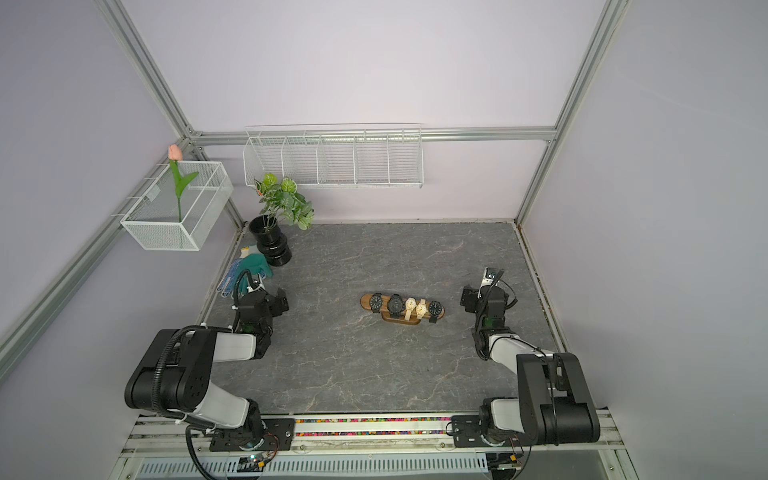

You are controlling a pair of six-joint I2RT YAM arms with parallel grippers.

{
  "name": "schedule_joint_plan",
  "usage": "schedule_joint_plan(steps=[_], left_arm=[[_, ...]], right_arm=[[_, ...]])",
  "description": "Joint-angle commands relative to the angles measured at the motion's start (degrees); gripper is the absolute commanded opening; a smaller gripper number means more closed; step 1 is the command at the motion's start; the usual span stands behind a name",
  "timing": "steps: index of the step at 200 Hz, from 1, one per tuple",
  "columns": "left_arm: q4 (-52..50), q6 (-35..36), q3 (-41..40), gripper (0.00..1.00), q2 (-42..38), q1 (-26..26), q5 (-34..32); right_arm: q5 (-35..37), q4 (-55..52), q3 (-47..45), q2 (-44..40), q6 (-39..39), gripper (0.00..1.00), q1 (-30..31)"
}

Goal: Place watch on stand
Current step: Reset both arms

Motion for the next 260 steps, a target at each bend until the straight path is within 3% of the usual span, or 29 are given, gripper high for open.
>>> schedule_joint_plan(steps=[1,8,22,52,71,83,96,207,227,260], left_arm=[[3.2,0.1,2.6,1.00,-0.8,0.6,4.7],[3.4,0.1,2.5,0.99,-0.7,0.6,4.7],[0.6,-0.3,3.3,1.00,-1.4,0.6,4.7],[1.2,-0.3,3.1,1.00,-1.3,0.6,4.6],[1.1,-0.3,3.2,1.00,-1.3,0.6,4.6],[1.1,-0.3,3.2,1.00,-1.3,0.6,4.6],[1.1,-0.3,3.2,1.00,-1.3,0.6,4.6],[1.1,-0.4,3.2,1.00,-1.2,0.7,4.7],[1.0,-0.4,3.2,1.00,-1.3,0.8,4.8],[0.8,-0.5,3.3,1.00,-1.3,1.0,5.2]], right_arm=[[4.0,14.2,-5.3,-0.9,-8.3,0.89,0.5],[5.8,16.4,-6.3,-0.7,-7.0,0.89,-0.1],[1.6,18.0,-6.4,0.7,-6.5,0.89,-0.9],[1.1,32.0,-6.5,13.7,-7.1,0.88,-0.7],[1.6,18.9,-2.3,10.7,-6.1,0.88,-0.6],[2.3,23.3,-2.7,12.9,-6.6,0.89,-0.6],[2.9,19.2,-1.8,11.6,-5.6,0.89,-0.8],[3.4,20.9,-2.1,12.1,-5.8,0.89,-0.7],[-0.9,20.0,-1.7,12.2,-6.5,0.88,-1.4],[-1.0,20.2,-1.8,12.1,-6.4,0.89,-1.5]])
